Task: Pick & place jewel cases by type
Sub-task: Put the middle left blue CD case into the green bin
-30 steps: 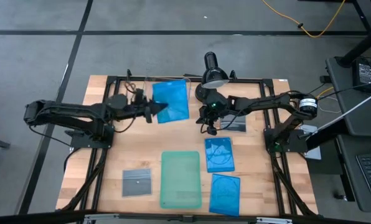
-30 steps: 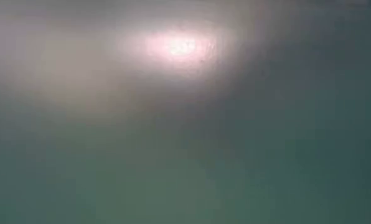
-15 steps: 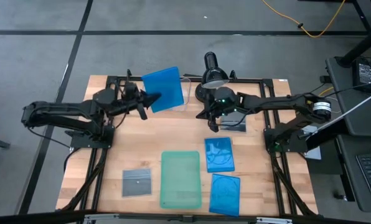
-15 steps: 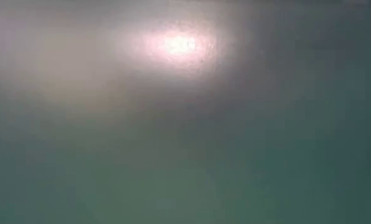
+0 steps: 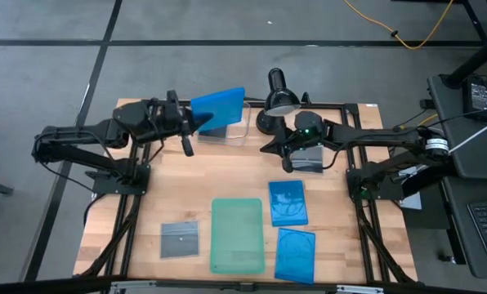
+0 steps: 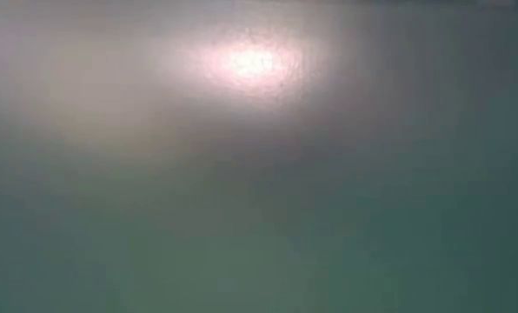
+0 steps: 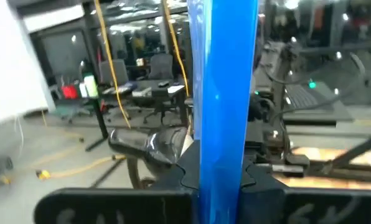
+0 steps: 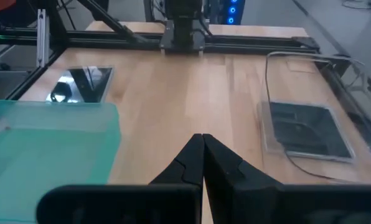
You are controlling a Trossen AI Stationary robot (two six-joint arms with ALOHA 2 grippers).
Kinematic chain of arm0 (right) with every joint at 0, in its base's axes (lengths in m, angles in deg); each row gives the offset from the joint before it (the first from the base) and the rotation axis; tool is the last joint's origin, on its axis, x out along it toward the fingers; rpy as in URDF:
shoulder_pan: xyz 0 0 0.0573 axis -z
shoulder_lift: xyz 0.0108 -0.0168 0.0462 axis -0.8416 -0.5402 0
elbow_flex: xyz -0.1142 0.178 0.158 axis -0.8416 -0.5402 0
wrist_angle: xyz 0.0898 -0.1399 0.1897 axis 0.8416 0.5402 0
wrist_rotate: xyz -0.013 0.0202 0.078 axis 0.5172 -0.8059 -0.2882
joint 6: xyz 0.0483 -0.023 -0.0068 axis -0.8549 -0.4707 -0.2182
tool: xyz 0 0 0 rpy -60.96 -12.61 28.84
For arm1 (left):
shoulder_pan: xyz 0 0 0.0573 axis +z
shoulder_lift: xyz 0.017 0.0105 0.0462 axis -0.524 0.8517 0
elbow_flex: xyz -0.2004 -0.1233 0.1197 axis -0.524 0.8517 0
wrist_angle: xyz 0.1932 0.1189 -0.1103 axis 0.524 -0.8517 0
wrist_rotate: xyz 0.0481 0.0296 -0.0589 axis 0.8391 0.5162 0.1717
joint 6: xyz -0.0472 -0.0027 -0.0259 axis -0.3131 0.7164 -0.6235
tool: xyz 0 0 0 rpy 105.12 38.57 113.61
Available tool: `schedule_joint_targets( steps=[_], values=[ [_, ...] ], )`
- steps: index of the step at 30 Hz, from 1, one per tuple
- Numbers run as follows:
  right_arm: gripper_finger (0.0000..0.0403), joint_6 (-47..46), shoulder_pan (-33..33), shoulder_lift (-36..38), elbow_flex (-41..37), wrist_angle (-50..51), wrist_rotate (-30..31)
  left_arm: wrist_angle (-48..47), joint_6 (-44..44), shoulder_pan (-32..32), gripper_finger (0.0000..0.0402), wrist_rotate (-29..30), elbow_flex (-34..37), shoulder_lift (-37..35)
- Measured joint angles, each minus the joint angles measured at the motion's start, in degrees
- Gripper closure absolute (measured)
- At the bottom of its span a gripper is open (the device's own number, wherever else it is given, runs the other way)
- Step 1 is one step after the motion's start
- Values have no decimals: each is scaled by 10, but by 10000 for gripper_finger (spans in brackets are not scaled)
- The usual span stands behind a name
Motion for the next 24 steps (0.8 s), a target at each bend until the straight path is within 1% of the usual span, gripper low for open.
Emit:
schedule_joint_targets(
  steps=[3, 7, 16, 19, 24],
  values=[
    [393, 1, 0, 2, 0, -1, 7, 0, 44, -17, 394, 7, -14, 10],
    [393, 3, 0, 2, 0, 2, 14, 1, 85, -38, 394, 43, -25, 20],
    [393, 15, 0, 2, 0, 5, 16, 2, 216, -107, 394, 182, -45, 50],
    [393, 16, 2, 2, 0, 5, 16, 2, 214, -117, 394, 201, -52, 57],
    [393, 17, 2, 2, 0, 5, 30, 3, 148, -112, 394, 190, -53, 58]
  ],
)
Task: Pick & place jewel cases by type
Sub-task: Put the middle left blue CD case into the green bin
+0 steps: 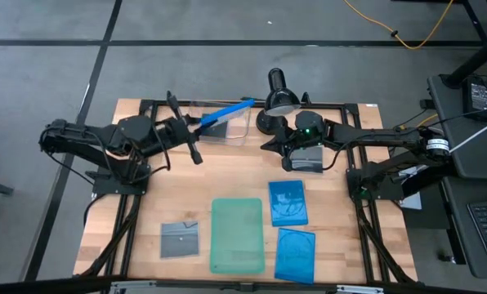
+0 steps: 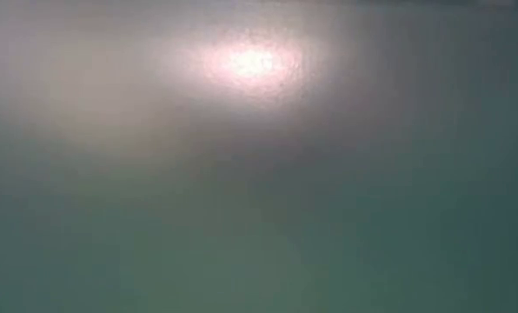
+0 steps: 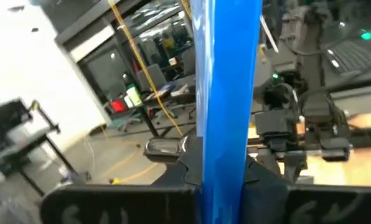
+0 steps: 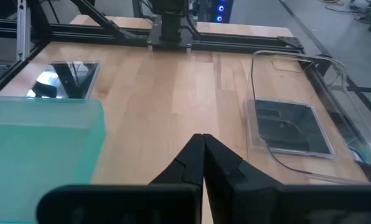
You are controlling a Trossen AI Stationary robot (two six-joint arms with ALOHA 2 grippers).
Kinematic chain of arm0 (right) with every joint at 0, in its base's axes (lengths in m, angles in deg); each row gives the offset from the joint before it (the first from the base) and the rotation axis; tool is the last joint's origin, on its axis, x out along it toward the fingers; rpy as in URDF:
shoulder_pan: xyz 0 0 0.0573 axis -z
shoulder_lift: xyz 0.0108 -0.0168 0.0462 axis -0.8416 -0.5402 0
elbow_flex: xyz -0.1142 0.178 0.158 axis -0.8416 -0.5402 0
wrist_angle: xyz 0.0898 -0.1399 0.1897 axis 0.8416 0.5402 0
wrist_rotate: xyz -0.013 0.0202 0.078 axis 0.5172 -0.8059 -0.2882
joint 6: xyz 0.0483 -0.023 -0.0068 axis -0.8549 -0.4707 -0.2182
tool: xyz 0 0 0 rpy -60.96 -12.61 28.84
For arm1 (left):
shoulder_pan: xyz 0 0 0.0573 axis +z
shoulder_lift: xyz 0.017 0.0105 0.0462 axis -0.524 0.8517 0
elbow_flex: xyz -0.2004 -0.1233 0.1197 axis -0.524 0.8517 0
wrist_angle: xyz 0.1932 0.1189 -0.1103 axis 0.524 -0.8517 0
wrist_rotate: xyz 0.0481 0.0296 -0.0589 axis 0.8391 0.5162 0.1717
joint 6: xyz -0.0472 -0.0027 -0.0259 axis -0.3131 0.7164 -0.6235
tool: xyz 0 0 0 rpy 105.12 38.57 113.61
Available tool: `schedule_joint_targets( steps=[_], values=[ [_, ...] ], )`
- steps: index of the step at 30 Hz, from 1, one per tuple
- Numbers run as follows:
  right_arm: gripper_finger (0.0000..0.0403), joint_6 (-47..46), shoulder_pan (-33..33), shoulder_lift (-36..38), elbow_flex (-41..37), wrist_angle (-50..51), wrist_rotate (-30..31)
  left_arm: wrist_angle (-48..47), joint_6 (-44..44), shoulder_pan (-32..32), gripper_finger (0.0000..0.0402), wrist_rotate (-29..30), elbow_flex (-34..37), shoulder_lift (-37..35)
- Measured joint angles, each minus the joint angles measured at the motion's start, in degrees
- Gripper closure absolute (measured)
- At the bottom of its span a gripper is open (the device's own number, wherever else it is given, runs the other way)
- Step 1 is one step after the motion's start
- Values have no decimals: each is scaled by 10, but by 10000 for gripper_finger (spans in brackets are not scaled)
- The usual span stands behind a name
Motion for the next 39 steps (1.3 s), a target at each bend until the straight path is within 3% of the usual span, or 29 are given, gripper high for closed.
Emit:
schedule_joint_targets(
  steps=[6, 18, 25, 31, 39],
  values=[
    [393, 0, 2, 0, 0, 0, 0, 0, -125, 24, 394, -7, 0, -14],
    [393, 0, 2, 0, 0, 4, 0, 3, -482, 114, 394, -101, 0, -49],
    [393, 2, 2, 0, 0, 5, 0, 37, -486, 133, 394, -166, 0, -49],
    [393, 0, 2, 0, 0, 5, 0, 102, -590, 144, 394, -154, 0, -50],
    [393, 0, 2, 0, 0, 5, 0, 116, -633, 144, 394, -132, 0, -49]
  ],
)
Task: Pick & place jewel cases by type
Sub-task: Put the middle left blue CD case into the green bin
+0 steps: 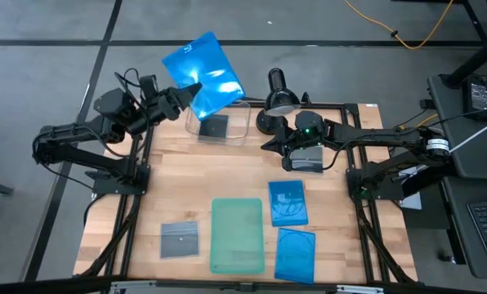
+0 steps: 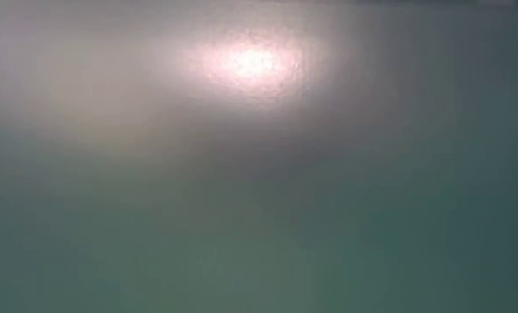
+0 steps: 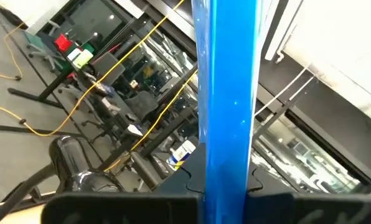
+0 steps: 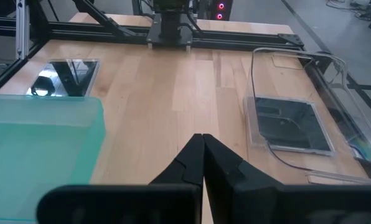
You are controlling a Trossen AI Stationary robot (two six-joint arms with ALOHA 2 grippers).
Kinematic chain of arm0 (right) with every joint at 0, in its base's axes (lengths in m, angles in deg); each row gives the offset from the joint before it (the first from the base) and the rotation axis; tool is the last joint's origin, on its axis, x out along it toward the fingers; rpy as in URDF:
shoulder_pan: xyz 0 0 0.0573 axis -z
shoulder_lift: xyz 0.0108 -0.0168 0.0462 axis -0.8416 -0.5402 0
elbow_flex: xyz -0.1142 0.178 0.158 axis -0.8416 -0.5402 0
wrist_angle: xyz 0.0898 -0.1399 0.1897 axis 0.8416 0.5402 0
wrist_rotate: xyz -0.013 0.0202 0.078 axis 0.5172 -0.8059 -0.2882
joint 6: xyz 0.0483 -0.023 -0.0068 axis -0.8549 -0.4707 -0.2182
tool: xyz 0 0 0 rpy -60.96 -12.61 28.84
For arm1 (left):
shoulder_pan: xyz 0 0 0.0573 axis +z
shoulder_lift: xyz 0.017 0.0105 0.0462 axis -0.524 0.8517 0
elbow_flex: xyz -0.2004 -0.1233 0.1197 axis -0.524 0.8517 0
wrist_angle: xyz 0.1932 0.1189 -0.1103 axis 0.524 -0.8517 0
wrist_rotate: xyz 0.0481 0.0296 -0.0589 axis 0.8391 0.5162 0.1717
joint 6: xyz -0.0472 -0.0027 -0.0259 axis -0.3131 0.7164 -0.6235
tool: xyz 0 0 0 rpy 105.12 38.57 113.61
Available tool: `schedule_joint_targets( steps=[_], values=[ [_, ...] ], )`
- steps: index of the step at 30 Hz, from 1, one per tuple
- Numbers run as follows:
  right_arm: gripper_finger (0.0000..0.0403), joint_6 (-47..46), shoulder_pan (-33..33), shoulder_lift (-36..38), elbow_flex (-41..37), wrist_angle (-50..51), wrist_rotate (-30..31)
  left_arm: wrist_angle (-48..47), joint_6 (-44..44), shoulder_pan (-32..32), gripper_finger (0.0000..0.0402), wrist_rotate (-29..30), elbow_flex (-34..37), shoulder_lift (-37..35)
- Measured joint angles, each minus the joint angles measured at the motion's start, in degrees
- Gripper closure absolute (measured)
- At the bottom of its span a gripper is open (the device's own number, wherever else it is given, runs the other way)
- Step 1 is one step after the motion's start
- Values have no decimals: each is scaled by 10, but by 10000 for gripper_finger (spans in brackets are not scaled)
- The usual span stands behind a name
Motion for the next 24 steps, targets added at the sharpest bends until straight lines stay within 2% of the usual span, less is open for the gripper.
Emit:
schedule_joint_targets(
  steps=[5, 13, 17, 20, 24],
  values=[
    [393, 0, 0, 0, 0, 0, 0, 0, 30, 0, 393, -2, 0, 0],
    [393, 0, 0, 0, 0, 0, 0, -59, 237, -2, 393, -81, 0, 0],
    [393, -2, 0, 0, 0, 0, 0, -112, 315, -11, 393, -93, 0, 0],
    [393, -2, 0, 0, 0, 0, 0, -145, 334, -18, 393, -93, 0, 0],
    [393, -2, 0, 0, 0, 0, 0, -162, 309, -20, 393, -108, 0, -1]
  ],
)
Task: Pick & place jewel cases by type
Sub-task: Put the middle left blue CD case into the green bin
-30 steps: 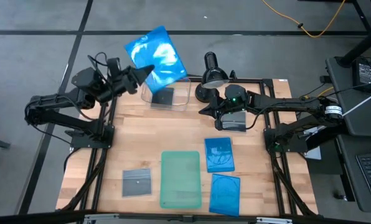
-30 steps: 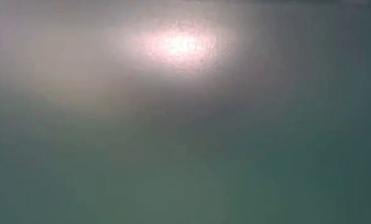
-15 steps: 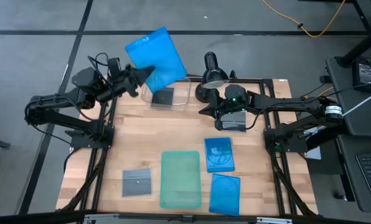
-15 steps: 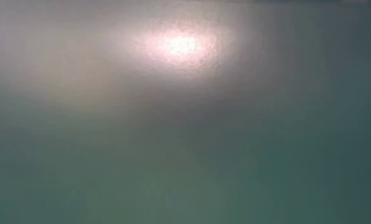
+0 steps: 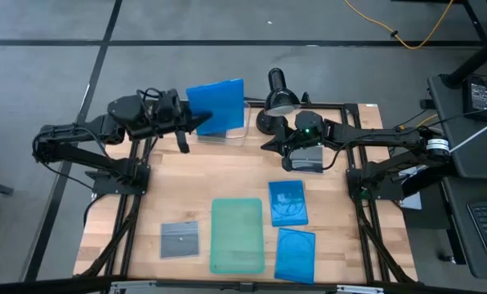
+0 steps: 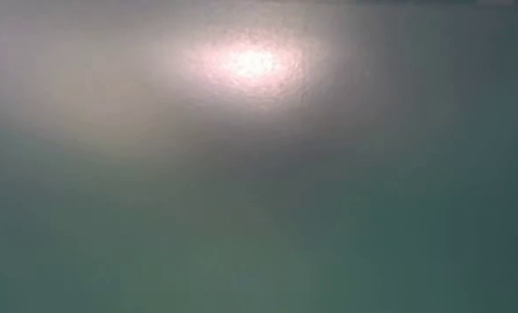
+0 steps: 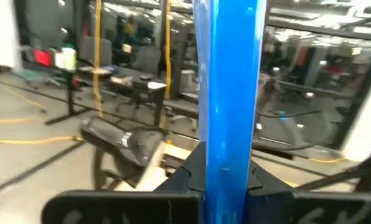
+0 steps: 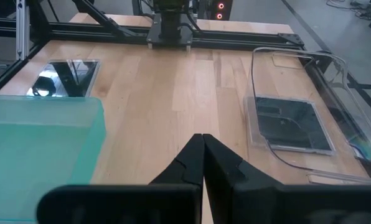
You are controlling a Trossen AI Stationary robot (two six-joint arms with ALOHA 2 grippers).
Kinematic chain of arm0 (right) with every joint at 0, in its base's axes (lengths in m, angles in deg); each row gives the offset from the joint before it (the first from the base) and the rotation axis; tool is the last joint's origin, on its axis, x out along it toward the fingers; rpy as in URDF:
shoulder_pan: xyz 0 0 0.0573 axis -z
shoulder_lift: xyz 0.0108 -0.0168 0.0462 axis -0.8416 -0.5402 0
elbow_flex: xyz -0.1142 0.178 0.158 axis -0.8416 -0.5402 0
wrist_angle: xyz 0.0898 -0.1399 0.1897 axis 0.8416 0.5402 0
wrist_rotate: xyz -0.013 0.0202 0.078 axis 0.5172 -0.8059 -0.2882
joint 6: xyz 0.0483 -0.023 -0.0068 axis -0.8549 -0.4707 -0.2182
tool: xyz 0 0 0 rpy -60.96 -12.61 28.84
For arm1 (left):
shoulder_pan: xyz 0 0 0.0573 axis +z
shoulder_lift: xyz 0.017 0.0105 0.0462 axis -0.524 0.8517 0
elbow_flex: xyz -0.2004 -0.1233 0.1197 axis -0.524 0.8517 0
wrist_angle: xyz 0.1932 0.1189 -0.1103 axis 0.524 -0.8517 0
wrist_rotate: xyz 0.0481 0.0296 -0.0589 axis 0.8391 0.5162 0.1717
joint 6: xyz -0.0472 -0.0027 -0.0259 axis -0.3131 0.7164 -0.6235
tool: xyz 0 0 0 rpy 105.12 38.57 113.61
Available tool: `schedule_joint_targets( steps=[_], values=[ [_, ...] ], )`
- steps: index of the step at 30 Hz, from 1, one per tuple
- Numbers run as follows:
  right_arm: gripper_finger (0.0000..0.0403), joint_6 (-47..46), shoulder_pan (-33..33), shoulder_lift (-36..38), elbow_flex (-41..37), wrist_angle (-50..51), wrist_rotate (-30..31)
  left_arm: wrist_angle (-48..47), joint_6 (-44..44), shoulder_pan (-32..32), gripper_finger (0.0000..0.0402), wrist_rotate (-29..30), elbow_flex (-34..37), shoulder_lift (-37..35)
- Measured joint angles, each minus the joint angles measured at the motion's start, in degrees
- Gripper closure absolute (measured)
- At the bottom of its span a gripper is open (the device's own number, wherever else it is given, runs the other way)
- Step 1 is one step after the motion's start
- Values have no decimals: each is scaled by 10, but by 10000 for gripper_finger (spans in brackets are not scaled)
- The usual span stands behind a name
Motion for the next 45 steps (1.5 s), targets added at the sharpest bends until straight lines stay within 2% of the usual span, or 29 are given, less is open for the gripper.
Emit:
schedule_joint_targets(
  steps=[6, 9, 12, 18, 24, 28, 36, 45],
  values=[
    [393, 0, -4, 0, 0, 2, 0, -3, -87, -3, 393, -73, 0, -2],
    [393, 0, -15, 0, 0, 1, 1, -8, -116, -30, 393, -71, 0, 0],
    [393, 4, -30, 0, 0, 2, 1, -23, -133, -80, 393, -22, 0, 4],
    [393, 35, -73, 0, 0, 6, 0, -32, -244, -206, 393, 144, 0, 35],
    [393, 67, -120, 0, 0, 17, 7, -23, -368, -324, 393, 283, 0, 123],
    [393, 90, -143, 0, 0, 23, 13, -3, -464, -372, 393, 349, 0, 194],
    [393, 139, -166, 19, 0, 31, 9, 63, -653, -427, 393, 435, 0, 323],
    [393, 138, -166, 38, 0, 49, 2, 124, -831, -470, 393, 428, 0, 436]
  ],
)
